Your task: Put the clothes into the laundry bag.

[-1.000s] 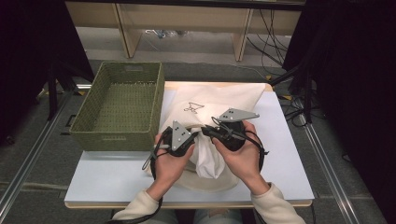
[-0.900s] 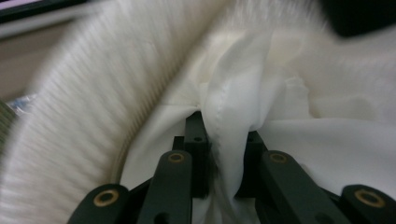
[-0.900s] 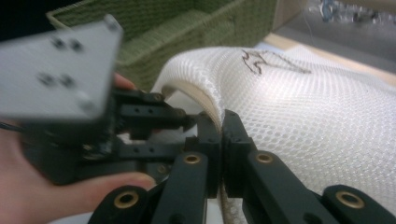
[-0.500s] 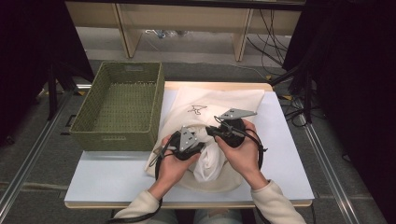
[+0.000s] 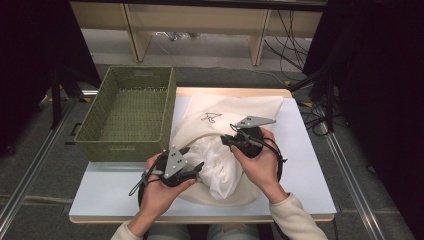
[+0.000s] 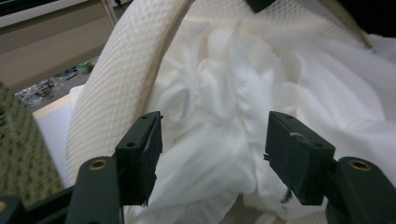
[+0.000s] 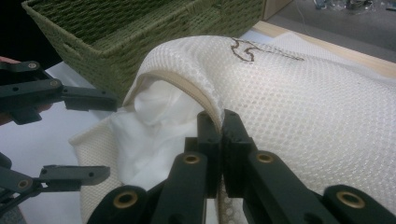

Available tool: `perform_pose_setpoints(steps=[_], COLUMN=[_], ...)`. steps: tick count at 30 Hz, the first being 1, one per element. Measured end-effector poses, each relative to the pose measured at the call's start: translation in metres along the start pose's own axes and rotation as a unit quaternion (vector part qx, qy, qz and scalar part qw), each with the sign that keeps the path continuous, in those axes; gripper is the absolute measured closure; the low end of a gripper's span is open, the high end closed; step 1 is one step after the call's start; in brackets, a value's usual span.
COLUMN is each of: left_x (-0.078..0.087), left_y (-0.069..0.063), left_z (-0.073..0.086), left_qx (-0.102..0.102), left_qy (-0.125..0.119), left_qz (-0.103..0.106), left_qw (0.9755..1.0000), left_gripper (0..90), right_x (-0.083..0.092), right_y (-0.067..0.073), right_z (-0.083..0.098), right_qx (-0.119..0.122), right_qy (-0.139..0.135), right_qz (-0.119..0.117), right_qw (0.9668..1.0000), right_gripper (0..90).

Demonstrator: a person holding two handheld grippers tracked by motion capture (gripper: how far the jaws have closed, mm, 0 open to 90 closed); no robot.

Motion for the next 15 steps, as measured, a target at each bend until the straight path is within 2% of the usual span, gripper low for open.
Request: perform_pose_setpoints(steps=[2,4,6,8,10,11,12,13,14,15], left_x=[-0.001,-0.004,-0.01,-0.017,-0.022,-0.027,-0.03,-0.033,-0.035,-0.037], left_y=[-0.001,-0.001,-0.003,-0.002,0.001,0.0,0.002,0.0,0.001,0.0], left_z=[0.009,0.02,0.031,0.04,0.051,0.052,0.052,0.051,0.05,0.046], left_qx=[0.005,-0.008,0.003,0.003,-0.016,0.001,-0.008,0.007,0.012,0.024], left_qy=[0.014,0.042,0.065,0.081,0.11,0.105,0.096,0.092,0.087,0.075], left_qz=[0.002,-0.005,0.001,0.0,0.007,0.006,0.008,0.014,0.016,0.024], left_qw=[0.9999,0.9991,0.9979,0.9967,0.9937,0.9945,0.9953,0.9957,0.996,0.9966], left_gripper=[34.5,34.6,35.6,40.1,47.8,52.8,56.9,61.3,67.3,72.8], right_x=[0.0,0.0,0.0,0.0,0.0,0.0,-0.001,-0.001,-0.001,-0.002], right_y=[0.002,0.001,0.001,0.001,0.001,0.001,0.001,0.0,-0.001,0.002], right_z=[0.001,0.001,0.0,0.0,0.001,0.001,0.001,0.0,0.0,0.003], right_qx=[-0.003,-0.003,-0.001,-0.002,-0.001,-0.001,-0.002,0.006,0.016,-0.002], right_qy=[0.003,0.002,0.002,0.002,0.003,0.004,0.0,-0.002,-0.001,0.009], right_qz=[-0.001,-0.001,-0.002,-0.002,-0.003,-0.003,0.0,0.002,0.002,-0.007], right_qw=[1.0,1.0,1.0,1.0,1.0,1.0,1.0,1.0,0.9999,0.9999], right_gripper=[88.4,88.4,88.4,88.4,88.3,88.3,88.4,88.4,88.4,88.4])
Point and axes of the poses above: each handheld gripper's, and its own axes: x roughly backward along the jaws, z roughly out of its underside, y roughly to its left, the point moved 10 cm from there along -x, roughly forward along the jaws, and after that the axes turned 15 degrees about -x, right-handed, at the moved point
